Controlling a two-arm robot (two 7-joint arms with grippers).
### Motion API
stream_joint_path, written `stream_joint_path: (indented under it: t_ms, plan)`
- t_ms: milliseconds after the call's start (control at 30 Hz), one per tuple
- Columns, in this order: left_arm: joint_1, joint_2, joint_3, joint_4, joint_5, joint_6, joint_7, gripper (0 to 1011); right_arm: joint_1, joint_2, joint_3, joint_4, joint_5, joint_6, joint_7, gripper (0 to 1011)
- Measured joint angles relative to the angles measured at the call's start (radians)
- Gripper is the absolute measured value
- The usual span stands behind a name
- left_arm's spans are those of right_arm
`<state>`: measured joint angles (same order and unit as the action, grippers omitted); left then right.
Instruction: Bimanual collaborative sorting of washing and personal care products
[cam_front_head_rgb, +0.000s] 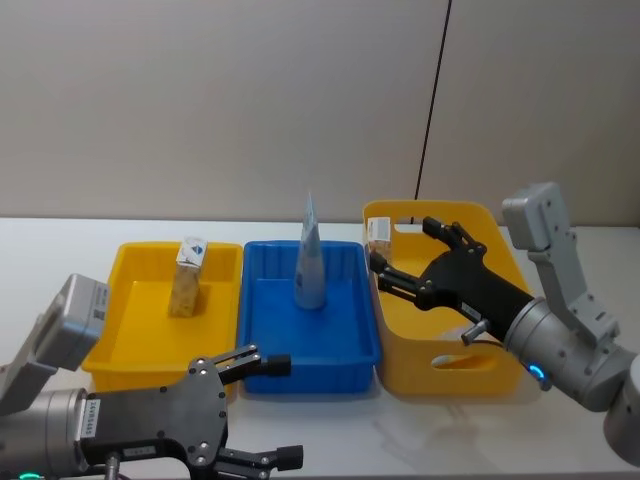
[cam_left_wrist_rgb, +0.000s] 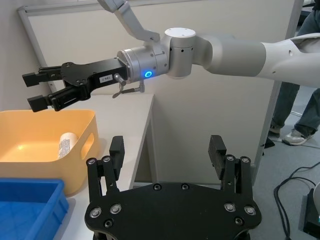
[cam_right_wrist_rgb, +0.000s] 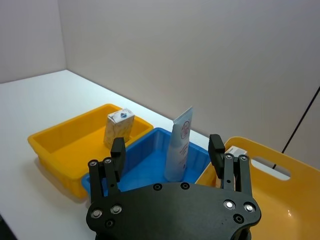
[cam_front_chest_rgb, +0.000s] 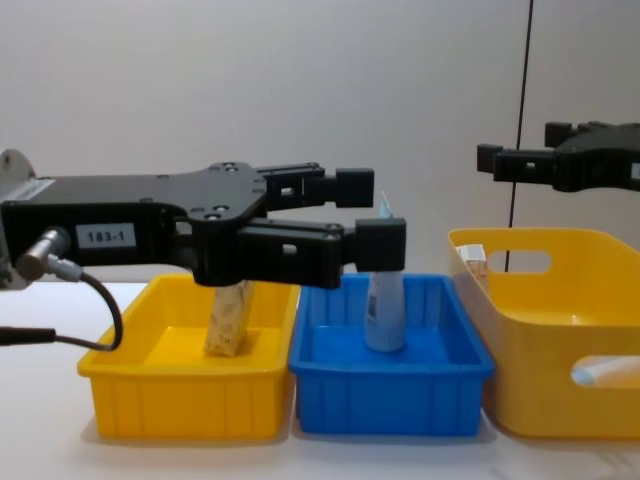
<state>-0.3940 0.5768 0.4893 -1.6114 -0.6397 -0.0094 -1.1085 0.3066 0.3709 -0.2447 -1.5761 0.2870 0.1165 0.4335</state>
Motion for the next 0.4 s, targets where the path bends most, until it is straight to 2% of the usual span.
stream_joint_path:
  t_ms: [400]
  plan:
    - [0.000, 0.000, 0.000, 0.000, 0.000, 0.000, 0.000, 1001, -0.024, 0.008, 0.000, -0.029, -0.004, 0.017, -0.017, 1000]
